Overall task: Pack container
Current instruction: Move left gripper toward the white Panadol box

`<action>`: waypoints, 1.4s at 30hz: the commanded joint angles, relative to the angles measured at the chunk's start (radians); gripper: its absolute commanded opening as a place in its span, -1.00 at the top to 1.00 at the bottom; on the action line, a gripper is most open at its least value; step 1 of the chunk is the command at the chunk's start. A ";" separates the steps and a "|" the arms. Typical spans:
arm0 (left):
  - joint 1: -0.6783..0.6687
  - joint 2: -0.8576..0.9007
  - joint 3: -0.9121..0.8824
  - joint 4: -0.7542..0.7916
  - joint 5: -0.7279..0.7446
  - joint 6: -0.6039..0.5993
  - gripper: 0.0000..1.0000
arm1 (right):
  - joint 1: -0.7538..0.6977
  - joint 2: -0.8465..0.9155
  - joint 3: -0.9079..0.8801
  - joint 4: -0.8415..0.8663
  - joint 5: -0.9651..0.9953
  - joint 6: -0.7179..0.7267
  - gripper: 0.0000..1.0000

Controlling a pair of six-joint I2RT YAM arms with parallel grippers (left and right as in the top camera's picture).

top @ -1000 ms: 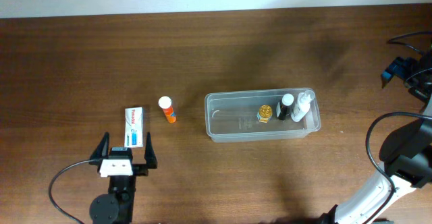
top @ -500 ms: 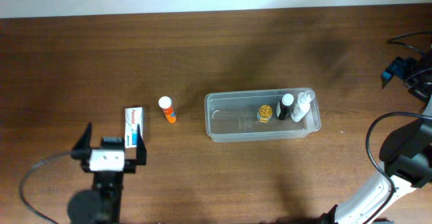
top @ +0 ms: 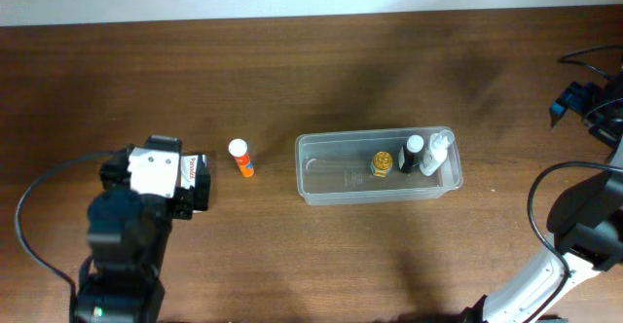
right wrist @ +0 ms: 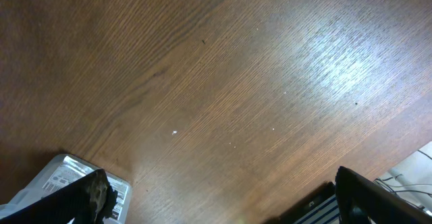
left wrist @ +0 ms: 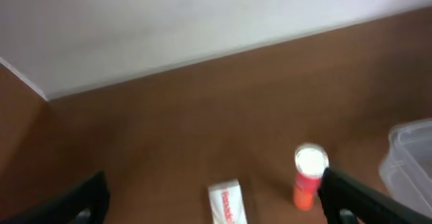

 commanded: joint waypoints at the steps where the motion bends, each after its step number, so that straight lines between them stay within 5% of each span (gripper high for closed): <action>1: 0.046 0.136 0.127 -0.105 0.019 -0.080 -0.99 | 0.004 -0.024 -0.005 0.004 -0.005 0.012 -0.97; 8: 0.126 0.462 0.420 -0.371 0.041 -0.087 -0.99 | 0.004 -0.024 -0.005 0.004 -0.005 0.012 -0.97; 15: 0.126 0.607 0.426 -0.398 0.233 -0.087 -0.99 | 0.004 -0.024 -0.005 0.004 -0.005 0.013 -0.97; 42: 0.161 0.942 0.426 -0.443 0.143 -0.154 -0.99 | 0.004 -0.024 -0.005 0.004 -0.005 0.012 -0.97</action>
